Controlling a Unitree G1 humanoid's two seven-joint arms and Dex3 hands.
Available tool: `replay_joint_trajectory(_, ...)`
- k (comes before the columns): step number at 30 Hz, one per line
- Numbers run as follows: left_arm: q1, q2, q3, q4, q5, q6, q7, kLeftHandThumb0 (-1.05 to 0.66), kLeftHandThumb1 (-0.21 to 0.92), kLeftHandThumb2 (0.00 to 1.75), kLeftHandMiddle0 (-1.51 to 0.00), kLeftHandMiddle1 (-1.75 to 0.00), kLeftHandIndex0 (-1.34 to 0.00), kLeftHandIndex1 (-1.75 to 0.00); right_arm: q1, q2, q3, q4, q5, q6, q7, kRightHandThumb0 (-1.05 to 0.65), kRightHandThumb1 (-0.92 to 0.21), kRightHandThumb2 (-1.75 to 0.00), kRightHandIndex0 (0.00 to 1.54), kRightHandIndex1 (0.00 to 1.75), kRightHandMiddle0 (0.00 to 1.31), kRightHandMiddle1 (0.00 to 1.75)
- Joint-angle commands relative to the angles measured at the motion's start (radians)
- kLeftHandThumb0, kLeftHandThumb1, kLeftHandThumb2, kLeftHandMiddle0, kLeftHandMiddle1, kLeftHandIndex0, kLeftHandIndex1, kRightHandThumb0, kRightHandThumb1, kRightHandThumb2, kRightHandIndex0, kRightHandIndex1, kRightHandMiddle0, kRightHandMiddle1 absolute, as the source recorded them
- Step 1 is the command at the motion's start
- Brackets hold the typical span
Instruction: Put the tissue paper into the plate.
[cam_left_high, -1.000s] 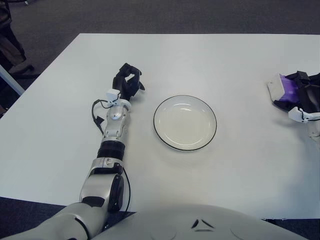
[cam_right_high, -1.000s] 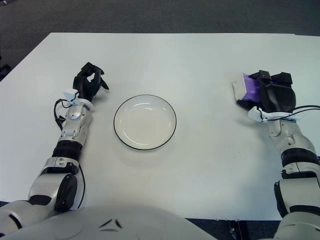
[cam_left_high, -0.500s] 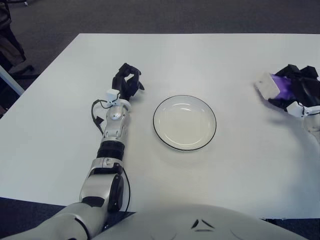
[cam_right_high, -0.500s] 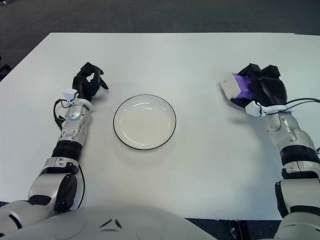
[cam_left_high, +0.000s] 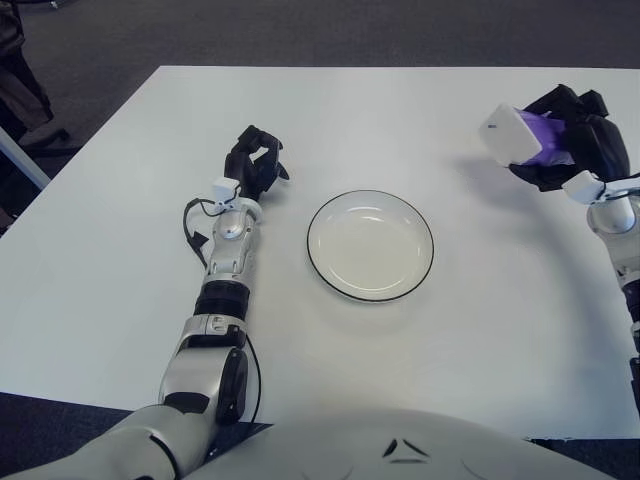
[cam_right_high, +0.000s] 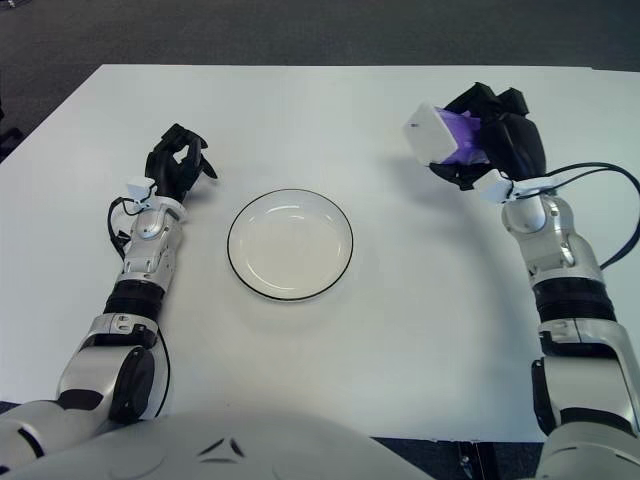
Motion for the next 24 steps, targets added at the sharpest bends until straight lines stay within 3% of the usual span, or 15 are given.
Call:
replay_joint_trajectory(1, 0.086, -0.034, -0.003, 0.047, -0.003, -0.01, 0.0, -0.28, 0.92, 0.36, -0.94, -1.75, -0.66, -1.75, -0.046, 0.018, 0.001, -0.039, -0.032, -0.035, -0.003, 0.36, -0.53, -1.04, 0.44, 1.75, 0.54, 1.74)
replay_joint_trajectory(12, 0.095, -0.036, -0.012, 0.032, 0.005, -0.002, 0.003, -0.28, 0.92, 0.37, -0.94, -1.75, -0.66, -1.75, -0.097, 0.105, 0.04, -0.173, -0.039, 0.003, 0.105, 0.4, -0.53, -1.03, 0.44, 1.75, 0.59, 1.75)
replay_joint_trajectory(24, 0.112, -0.038, -0.03, 0.001, 0.031, 0.007, 0.019, -0.29, 0.92, 0.38, -0.94, -1.75, -0.65, -1.75, -0.14, 0.185, 0.103, -0.137, -0.02, -0.188, 0.18, 0.41, -0.5, -1.07, 0.46, 1.75, 0.63, 1.75)
